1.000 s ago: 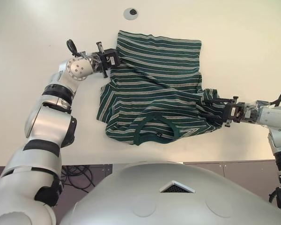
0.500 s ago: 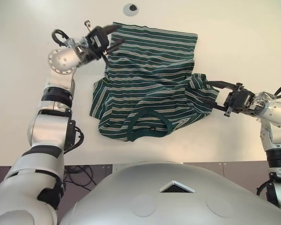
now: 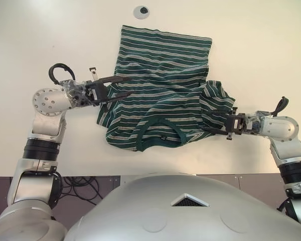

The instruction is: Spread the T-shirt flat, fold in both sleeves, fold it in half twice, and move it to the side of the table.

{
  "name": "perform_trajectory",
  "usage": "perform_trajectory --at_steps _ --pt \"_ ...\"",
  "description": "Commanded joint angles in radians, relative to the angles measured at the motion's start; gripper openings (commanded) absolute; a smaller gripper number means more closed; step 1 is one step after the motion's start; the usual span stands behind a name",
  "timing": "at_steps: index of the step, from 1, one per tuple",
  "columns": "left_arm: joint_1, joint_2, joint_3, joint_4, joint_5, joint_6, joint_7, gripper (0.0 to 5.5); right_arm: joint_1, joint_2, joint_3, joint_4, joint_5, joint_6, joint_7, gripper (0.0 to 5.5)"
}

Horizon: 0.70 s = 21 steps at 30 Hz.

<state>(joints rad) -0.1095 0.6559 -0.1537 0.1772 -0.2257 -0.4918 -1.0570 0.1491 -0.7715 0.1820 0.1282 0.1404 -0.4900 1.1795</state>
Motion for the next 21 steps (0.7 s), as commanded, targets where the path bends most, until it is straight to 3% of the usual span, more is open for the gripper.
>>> perform_trajectory --at_steps 1,9,14,21 --pt "-0.009 -0.011 0.004 0.034 0.021 0.007 0.007 1.47 0.068 -0.115 0.005 -0.073 0.015 0.094 0.077 2.31" --pt "0.031 -0.043 -0.037 0.066 0.074 -0.020 0.015 1.47 0.106 -0.152 0.019 -0.121 0.015 0.146 0.100 2.31" --pt "0.062 -0.004 -0.070 0.093 0.142 -0.037 -0.008 1.47 0.080 -0.145 -0.053 -0.152 0.097 0.166 0.087 2.31" --pt "0.036 -0.008 -0.107 0.239 0.330 -0.049 0.119 1.47 0.071 -0.105 -0.099 -0.189 0.180 0.211 0.103 2.31"
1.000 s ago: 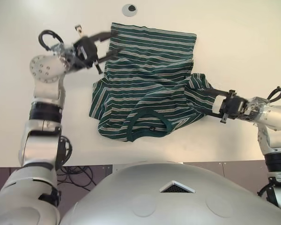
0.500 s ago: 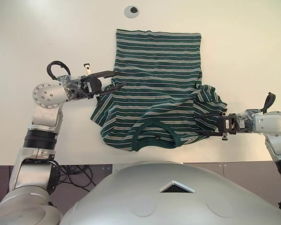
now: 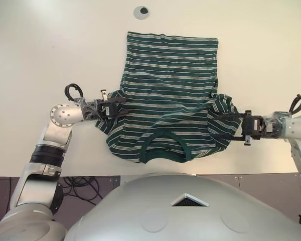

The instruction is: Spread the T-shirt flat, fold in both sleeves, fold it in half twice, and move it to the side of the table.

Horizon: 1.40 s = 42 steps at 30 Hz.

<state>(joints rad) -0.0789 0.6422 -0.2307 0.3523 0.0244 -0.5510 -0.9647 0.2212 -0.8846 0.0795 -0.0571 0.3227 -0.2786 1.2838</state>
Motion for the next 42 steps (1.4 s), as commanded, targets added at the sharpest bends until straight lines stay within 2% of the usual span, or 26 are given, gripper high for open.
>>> perform_trajectory --at_steps 1,5,10,16,22,25,28,31,36,39,42 --pt "0.007 0.003 -0.039 0.076 0.088 0.003 0.034 1.47 -0.005 0.029 0.013 0.006 -0.015 -0.009 -0.012 2.31" --pt "0.006 0.000 -0.059 0.098 0.095 -0.016 0.050 1.47 -0.015 0.081 0.044 0.039 -0.078 -0.037 -0.060 2.31" --pt "0.006 -0.001 -0.067 0.101 0.074 -0.021 0.054 1.47 0.011 0.053 0.090 0.092 -0.222 -0.113 -0.089 2.31" --pt "-0.010 -0.006 -0.071 0.118 0.081 -0.019 0.068 1.47 0.086 -0.063 0.079 0.077 -0.149 -0.036 0.017 2.31" --pt "-0.017 -0.009 -0.073 0.123 0.083 -0.017 0.077 1.47 0.068 -0.066 0.057 0.093 -0.128 -0.040 0.010 2.31" --pt "-0.004 -0.004 -0.075 0.102 0.057 -0.012 0.054 1.47 0.041 -0.038 0.043 0.099 -0.114 -0.059 -0.007 2.31" --pt "0.013 0.000 -0.056 0.013 -0.056 0.022 -0.006 1.47 0.012 -0.015 0.000 0.056 0.007 -0.008 0.006 2.31" --pt "-0.022 -0.028 -0.026 -0.038 -0.155 0.089 -0.037 1.47 -0.006 -0.005 -0.038 0.032 0.147 0.071 0.052 2.31" --pt "-0.149 -0.061 0.015 -0.069 -0.228 0.167 -0.066 1.47 -0.172 0.080 -0.055 0.103 0.207 0.114 0.047 2.31" --pt "-0.276 -0.136 0.022 0.017 -0.246 0.204 -0.064 1.47 -0.351 0.197 -0.036 0.268 0.063 0.064 -0.115 2.31" --pt "-0.420 -0.236 0.007 0.253 -0.163 0.215 0.023 1.47 -0.498 0.279 0.028 0.477 -0.147 0.015 -0.294 2.31"
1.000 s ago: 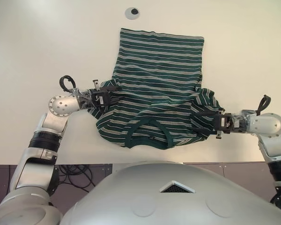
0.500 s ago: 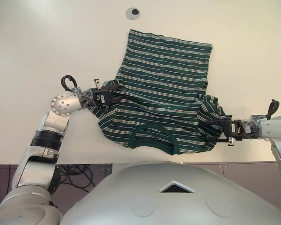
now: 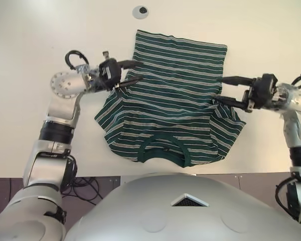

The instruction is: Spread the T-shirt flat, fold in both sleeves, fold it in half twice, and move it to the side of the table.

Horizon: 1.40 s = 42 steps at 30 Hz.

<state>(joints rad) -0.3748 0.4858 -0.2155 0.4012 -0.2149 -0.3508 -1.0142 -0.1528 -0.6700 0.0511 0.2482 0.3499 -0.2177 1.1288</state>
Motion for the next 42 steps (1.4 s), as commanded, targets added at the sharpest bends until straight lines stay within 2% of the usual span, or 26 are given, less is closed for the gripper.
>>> perform_trajectory --at_steps 1,4,9,15,23,27,29,31,33,38,40,42 --pt "-0.163 -0.116 -0.015 0.300 0.103 0.015 0.103 1.47 -0.158 0.088 0.074 0.236 -0.228 -0.061 -0.186 2.31" --pt "-0.242 -0.192 -0.033 0.546 0.184 -0.002 0.184 1.47 -0.250 0.140 0.117 0.404 -0.358 -0.091 -0.318 2.31" --pt "-0.311 -0.213 -0.037 0.800 0.307 0.012 0.379 1.47 -0.426 0.255 0.228 0.711 -0.573 -0.124 -0.534 2.31" --pt "-0.325 -0.186 -0.007 0.866 0.343 -0.002 0.458 1.47 -0.598 0.370 0.227 0.966 -0.609 -0.145 -0.664 2.31" --pt "-0.329 -0.179 0.100 0.812 0.281 -0.145 0.467 1.47 -0.652 0.383 0.187 1.040 -0.613 -0.186 -0.726 2.31" --pt "-0.297 -0.134 0.197 0.671 0.188 -0.240 0.423 1.47 -0.647 0.356 0.152 1.024 -0.598 -0.299 -0.788 2.31" --pt "-0.182 -0.092 0.231 0.424 0.103 -0.228 0.354 1.47 -0.621 0.345 0.106 0.977 -0.552 -0.443 -0.795 2.31" --pt "-0.007 -0.031 0.265 0.098 -0.041 -0.089 0.263 1.47 -0.584 0.338 0.063 0.916 -0.501 -0.564 -0.779 2.31" --pt "0.168 0.062 0.310 -0.102 -0.186 0.095 0.159 1.47 -0.532 0.326 0.035 0.843 -0.459 -0.640 -0.752 2.31" --pt "0.512 0.260 0.460 -0.294 -0.457 0.453 -0.099 1.47 -0.362 0.285 -0.002 0.592 -0.388 -0.692 -0.713 2.31" --pt "0.602 0.296 0.548 -0.370 -0.565 0.560 -0.154 1.47 -0.283 0.276 -0.007 0.449 -0.376 -0.672 -0.719 2.31" --pt "0.677 0.313 0.582 -0.360 -0.579 0.634 -0.170 1.47 -0.218 0.284 -0.014 0.306 -0.347 -0.624 -0.720 2.31"
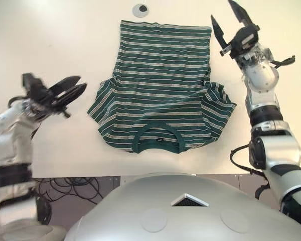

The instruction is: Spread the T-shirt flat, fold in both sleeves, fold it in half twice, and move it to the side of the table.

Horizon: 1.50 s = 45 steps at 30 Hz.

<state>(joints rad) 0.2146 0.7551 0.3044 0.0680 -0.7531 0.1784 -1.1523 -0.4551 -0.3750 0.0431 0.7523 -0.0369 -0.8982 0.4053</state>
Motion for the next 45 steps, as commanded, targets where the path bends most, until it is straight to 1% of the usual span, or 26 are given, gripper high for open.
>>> perform_trajectory --at_steps 1,4,7,8,11,13,15,21,22,23,24,27,32,36,41,43,45 --pt "0.116 0.044 0.059 -0.004 -0.011 0.104 -0.037 1.47 0.107 -0.007 -0.010 -0.254 0.049 0.080 0.002 2.31" --pt "0.137 0.032 -0.003 0.116 0.133 0.051 -0.011 1.47 0.151 -0.002 -0.019 -0.351 0.060 0.143 -0.005 2.31" --pt "0.119 -0.003 -0.037 0.209 0.198 0.036 -0.003 1.47 0.170 -0.004 -0.022 -0.380 0.056 0.179 -0.006 2.31" --pt "0.103 -0.017 -0.047 0.229 0.209 0.033 -0.001 1.63 0.174 -0.005 -0.025 -0.389 0.056 0.189 -0.007 2.34" --pt "0.078 -0.049 -0.064 0.248 0.220 0.032 -0.003 1.95 0.180 -0.004 -0.028 -0.403 0.058 0.204 -0.006 2.34" --pt "0.066 -0.064 -0.059 0.240 0.189 0.060 -0.018 2.32 0.186 -0.001 -0.028 -0.414 0.058 0.211 -0.003 2.34" --pt "0.065 -0.069 -0.054 0.233 0.168 0.083 -0.034 2.32 0.191 -0.001 -0.028 -0.422 0.061 0.217 0.003 2.34" --pt "0.070 -0.084 -0.090 0.223 0.195 0.086 -0.049 2.32 0.188 0.000 -0.027 -0.419 0.060 0.228 0.015 2.34" --pt "0.066 -0.086 -0.094 0.225 0.202 0.080 -0.048 2.13 0.187 0.001 -0.026 -0.421 0.059 0.230 0.016 2.34" --pt "0.063 -0.086 -0.097 0.226 0.204 0.080 -0.046 2.08 0.186 0.002 -0.025 -0.422 0.059 0.232 0.017 2.34" --pt "0.060 -0.086 -0.097 0.227 0.206 0.079 -0.043 1.85 0.185 0.003 -0.022 -0.422 0.058 0.234 0.020 2.34" --pt "0.048 -0.086 -0.108 0.229 0.215 0.080 -0.042 1.52 0.185 -0.002 -0.017 -0.416 0.052 0.237 0.030 2.34" --pt "0.035 -0.096 -0.139 0.225 0.238 0.075 -0.043 0.66 0.180 -0.005 -0.024 -0.405 0.052 0.238 0.036 2.34" --pt "0.025 -0.101 -0.138 0.239 0.248 0.069 -0.040 0.05 0.177 -0.005 -0.025 -0.400 0.050 0.238 0.036 2.34" --pt "0.012 -0.102 -0.131 0.256 0.250 0.060 -0.045 0.02 0.173 -0.002 -0.024 -0.395 0.050 0.236 0.036 2.34" --pt "-0.005 -0.100 -0.117 0.269 0.252 0.035 -0.049 0.02 0.171 -0.001 -0.024 -0.392 0.051 0.236 0.036 2.34" --pt "-0.038 -0.089 -0.085 0.273 0.209 0.065 -0.066 0.02 0.167 0.002 -0.023 -0.383 0.051 0.235 0.035 2.34"
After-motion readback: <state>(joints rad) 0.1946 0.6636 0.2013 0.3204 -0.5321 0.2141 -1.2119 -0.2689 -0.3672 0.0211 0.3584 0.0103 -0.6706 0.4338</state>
